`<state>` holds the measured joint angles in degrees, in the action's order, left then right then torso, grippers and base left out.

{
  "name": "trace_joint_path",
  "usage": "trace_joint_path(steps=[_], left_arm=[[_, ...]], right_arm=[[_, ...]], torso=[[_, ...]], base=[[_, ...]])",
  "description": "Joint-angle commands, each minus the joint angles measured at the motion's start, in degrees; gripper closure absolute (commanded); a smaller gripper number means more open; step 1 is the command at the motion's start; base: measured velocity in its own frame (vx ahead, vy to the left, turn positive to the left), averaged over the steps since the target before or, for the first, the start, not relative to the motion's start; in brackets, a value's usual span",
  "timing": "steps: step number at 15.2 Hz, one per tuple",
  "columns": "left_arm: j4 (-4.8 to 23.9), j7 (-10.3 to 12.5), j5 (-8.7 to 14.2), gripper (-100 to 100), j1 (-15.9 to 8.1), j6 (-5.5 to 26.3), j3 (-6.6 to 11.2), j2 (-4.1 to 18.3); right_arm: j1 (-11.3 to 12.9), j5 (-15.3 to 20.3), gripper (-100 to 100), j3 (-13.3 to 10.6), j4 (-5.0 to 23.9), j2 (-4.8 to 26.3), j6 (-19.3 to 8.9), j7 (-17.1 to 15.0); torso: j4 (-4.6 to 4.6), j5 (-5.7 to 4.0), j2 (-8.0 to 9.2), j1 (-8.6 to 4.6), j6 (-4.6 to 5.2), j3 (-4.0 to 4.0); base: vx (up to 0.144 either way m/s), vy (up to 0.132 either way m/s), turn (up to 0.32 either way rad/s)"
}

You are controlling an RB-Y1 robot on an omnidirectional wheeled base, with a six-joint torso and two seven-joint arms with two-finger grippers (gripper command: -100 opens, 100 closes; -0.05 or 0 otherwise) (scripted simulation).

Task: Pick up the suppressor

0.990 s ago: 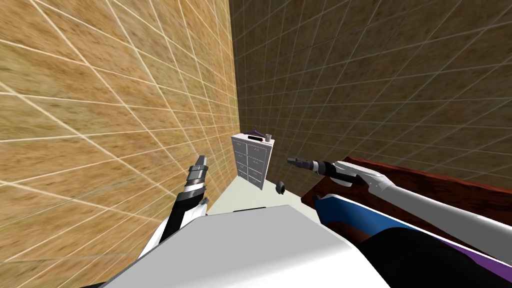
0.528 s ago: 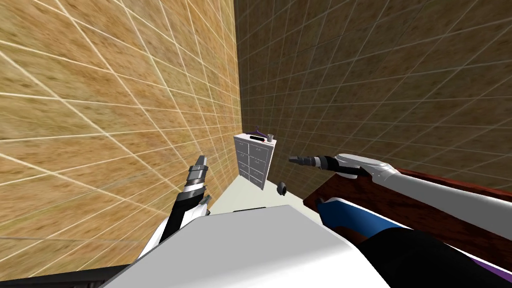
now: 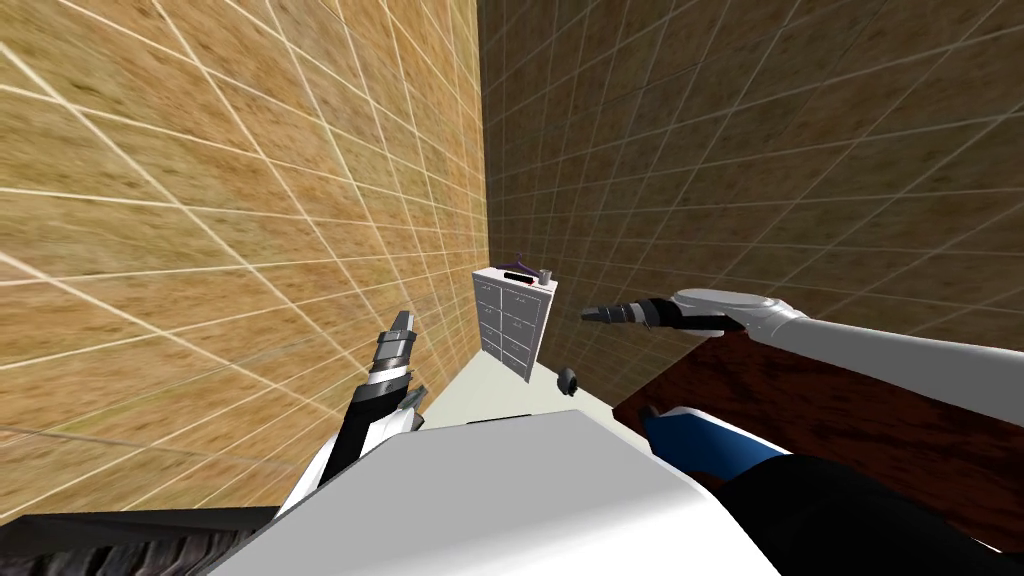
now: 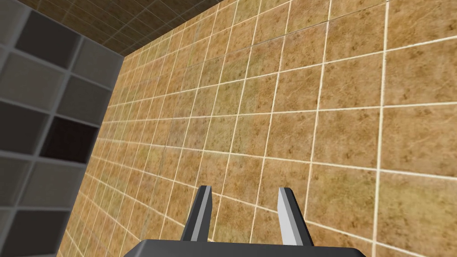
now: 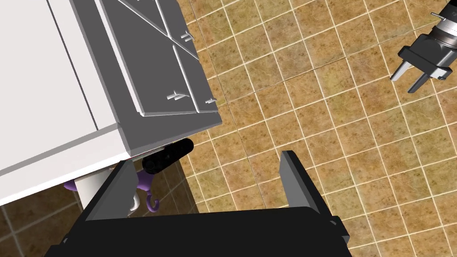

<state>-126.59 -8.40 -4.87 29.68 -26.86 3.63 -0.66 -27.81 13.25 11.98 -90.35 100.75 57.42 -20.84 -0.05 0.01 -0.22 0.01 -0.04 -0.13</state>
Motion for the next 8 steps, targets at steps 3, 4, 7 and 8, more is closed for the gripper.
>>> trace_joint_path(steps=[3, 4, 7, 8], left_arm=[[0.0, 0.0, 0.0, 0, 0.0, 0.0, 0.00, 0.0], [0.0, 0.0, 0.0, 0, 0.0, 0.0, 0.00, 0.0], [0.0, 0.0, 0.0, 0, 0.0, 0.0, 0.00, 0.0], [0.0, 0.0, 0.0, 0, 0.0, 0.0, 0.00, 0.0]], right_arm=[[0.1, 0.2, -100, -0.1, 2.3, 5.7, 1.4, -1.4], [0.1, 0.2, -100, -0.1, 2.3, 7.1, 1.4, -1.4], [-0.2, 0.5, -100, 0.1, 4.2, 10.2, 2.5, -2.7], [-0.2, 0.5, -100, 0.1, 4.2, 11.2, 2.5, -2.7]], torso=[[-0.01, 0.01, -0.04, 0.04, -0.03, -0.02], [-0.02, 0.02, -0.09, 0.07, -0.02, -0.05], [-0.02, 0.01, -0.07, 0.05, -0.02, -0.04], [-0.03, 0.01, -0.12, 0.06, -0.03, -0.07]], base=[[0.036, 0.016, 0.093], [0.042, 0.012, 0.050], [0.042, 0.011, 0.087], [0.053, 0.007, 0.067]])
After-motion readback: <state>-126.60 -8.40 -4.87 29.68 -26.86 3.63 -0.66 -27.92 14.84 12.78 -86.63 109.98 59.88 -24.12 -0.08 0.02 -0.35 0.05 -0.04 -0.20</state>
